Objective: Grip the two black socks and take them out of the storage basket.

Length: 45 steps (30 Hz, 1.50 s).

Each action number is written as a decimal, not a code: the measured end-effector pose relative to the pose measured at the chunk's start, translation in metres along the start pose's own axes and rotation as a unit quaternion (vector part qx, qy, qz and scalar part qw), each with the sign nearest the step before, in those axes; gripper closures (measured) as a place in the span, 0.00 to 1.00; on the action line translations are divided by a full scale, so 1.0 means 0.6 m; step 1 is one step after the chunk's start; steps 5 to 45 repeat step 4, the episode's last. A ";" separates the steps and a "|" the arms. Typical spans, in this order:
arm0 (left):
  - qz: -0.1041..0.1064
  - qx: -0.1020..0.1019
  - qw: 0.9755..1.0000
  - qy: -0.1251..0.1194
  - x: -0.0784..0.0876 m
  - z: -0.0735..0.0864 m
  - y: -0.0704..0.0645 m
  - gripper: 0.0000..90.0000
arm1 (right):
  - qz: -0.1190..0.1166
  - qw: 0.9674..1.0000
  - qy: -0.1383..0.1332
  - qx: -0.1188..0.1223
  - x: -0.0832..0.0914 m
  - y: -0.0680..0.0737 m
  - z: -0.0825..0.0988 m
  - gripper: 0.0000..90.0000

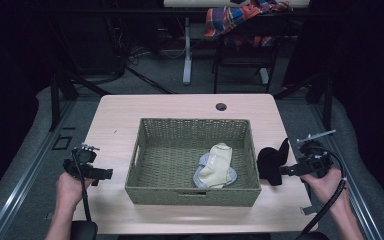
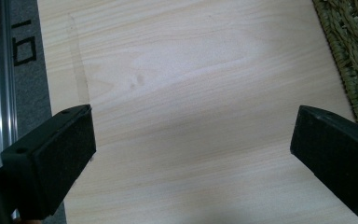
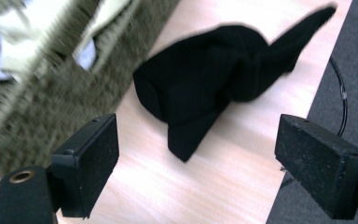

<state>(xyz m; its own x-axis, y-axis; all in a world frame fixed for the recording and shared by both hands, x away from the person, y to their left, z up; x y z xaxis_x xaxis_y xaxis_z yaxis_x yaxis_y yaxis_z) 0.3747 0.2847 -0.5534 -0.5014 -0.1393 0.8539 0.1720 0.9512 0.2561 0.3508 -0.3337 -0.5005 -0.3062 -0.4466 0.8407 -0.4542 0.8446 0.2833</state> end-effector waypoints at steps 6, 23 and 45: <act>0.000 -0.002 1.000 -0.001 0.001 -0.001 -0.002 0.00 | 0.001 1.000 0.009 0.001 -0.009 -0.008 0.012 0.15; 0.000 -0.002 1.000 -0.001 0.001 -0.001 -0.002 0.00 | 0.001 1.000 0.009 0.001 -0.009 -0.008 0.012 0.15; 0.000 -0.002 1.000 -0.001 0.001 -0.001 -0.002 0.00 | 0.001 1.000 0.009 0.001 -0.009 -0.008 0.012 0.15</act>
Point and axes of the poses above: each handheld gripper's, and its own axes: x roughly backward along the jaws, z roughly out of its underside, y roughly to its left, the point moved 5 cm from there along -x, roughly forward along the jaws, and after that the axes turned 11 degrees about -z, right-handed, at the moved point
